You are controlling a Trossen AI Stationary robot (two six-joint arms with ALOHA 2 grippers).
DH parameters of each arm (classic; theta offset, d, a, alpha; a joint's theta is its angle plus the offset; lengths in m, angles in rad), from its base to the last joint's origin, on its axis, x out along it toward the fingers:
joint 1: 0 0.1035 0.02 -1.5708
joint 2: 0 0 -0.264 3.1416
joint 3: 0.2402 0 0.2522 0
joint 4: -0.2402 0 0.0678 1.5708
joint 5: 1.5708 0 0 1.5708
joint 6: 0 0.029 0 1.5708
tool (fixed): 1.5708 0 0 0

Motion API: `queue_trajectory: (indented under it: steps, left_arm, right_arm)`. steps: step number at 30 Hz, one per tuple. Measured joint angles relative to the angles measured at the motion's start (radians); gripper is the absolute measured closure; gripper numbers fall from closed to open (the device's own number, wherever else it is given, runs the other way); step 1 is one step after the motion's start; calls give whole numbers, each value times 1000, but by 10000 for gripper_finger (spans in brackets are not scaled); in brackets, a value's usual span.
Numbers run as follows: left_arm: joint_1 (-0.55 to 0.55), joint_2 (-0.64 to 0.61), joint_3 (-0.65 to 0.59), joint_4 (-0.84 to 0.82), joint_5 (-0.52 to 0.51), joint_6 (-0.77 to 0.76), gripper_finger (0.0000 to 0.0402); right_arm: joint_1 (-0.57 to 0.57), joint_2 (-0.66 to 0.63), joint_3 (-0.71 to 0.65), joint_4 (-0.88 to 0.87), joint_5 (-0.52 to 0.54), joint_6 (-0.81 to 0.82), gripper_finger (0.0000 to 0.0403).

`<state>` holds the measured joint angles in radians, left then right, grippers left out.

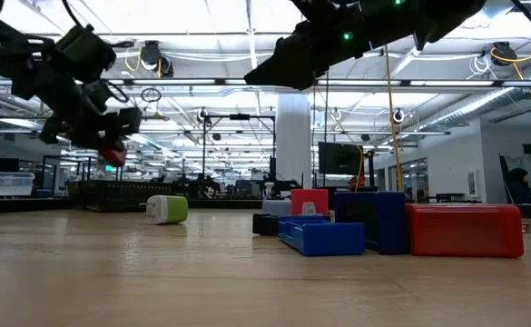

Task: Pick & Place Office items
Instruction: Put the top red charger adapter into the top black bin, then put the pink charger adapter into the top black bin

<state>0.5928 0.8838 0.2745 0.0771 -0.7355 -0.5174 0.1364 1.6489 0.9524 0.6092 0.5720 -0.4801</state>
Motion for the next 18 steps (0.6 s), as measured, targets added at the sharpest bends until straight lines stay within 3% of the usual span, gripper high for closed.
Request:
queue_trajectory:
  steps: [5, 18]
  left_arm:
    - [33, 41, 0, -30, -25, -16, 282]
    - [61, 97, 0, -28, -53, 19, 197]
  right_arm:
    - [0, 0, 0, 0, -1, -1, 122]
    - [0, 0, 0, -1, -1, -2, 125]
